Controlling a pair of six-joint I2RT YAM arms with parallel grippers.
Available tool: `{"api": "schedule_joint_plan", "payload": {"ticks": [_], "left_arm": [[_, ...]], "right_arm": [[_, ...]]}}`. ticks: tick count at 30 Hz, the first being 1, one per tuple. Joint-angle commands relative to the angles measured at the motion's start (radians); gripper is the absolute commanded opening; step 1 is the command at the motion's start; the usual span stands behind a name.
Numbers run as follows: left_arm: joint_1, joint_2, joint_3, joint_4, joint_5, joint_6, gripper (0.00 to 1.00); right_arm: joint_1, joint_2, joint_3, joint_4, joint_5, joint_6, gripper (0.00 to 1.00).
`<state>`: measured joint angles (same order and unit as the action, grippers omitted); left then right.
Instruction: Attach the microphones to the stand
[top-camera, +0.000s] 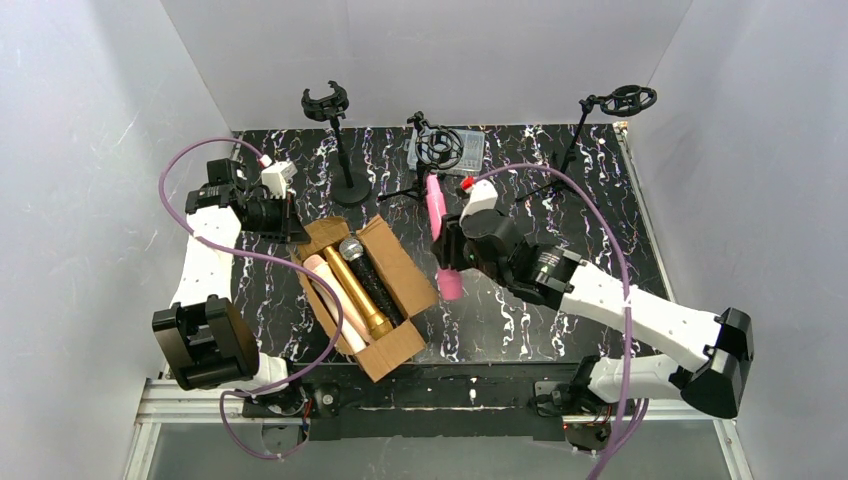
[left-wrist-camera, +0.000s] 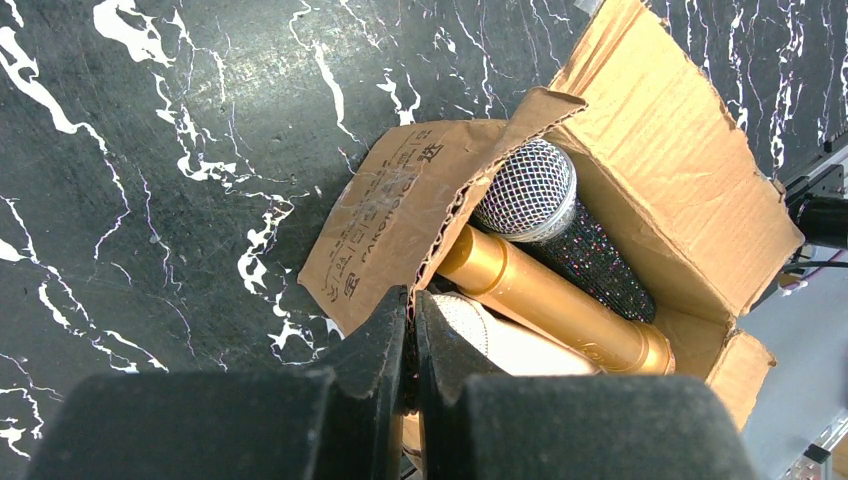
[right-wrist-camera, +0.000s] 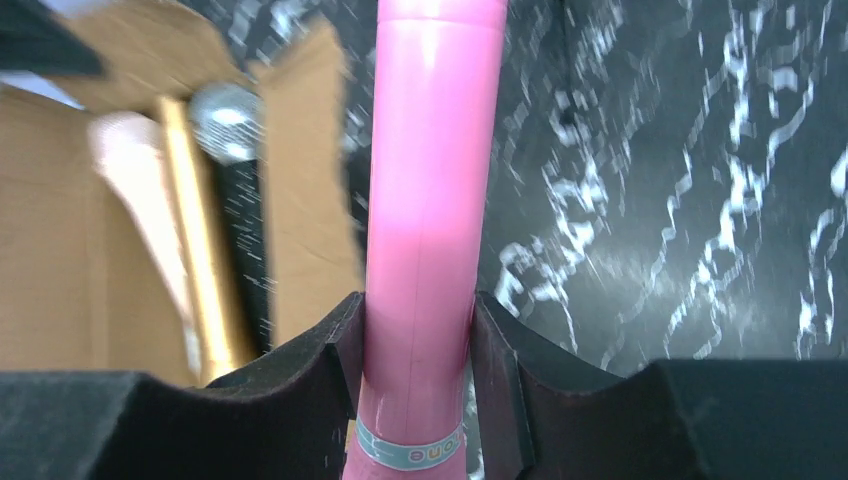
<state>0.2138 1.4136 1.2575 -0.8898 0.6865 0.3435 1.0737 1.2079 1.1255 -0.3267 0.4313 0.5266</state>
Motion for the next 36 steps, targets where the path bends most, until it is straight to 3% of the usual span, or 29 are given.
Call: {"api": "schedule_joint_plan", "payload": {"ticks": [1, 13, 26, 31, 36], "left_arm": [[-0.003, -0.034, 0.021, 0.002, 0.007, -0.015, 0.00], [-0.021, -0.038, 0.056, 0.059, -0.027, -0.093, 0.00], [-0.067, 0.038, 0.160, 0.098, -0.070, -0.157, 0.00], [-0.068, 0.010, 0.116, 0.079, -0.073, -0.115, 0.00], [-0.067, -0.037, 0.046, 0.073, -0.053, -0.082, 0.00]], "right_arm": [[-0.062, -0.004, -0.142, 0.001, -0.080, 0.082, 0.01], [-0.076, 0.072, -0.342, 0.230, -0.197, 0.313, 0.01], [0.130, 0.437, -0.088, 0.376, -0.192, 0.371, 0.01], [0.117, 0.378, -0.141, 0.361, -0.098, 0.366, 0.01], [0.018, 0.266, -0.265, 0.383, -0.055, 0.375, 0.01]]}}
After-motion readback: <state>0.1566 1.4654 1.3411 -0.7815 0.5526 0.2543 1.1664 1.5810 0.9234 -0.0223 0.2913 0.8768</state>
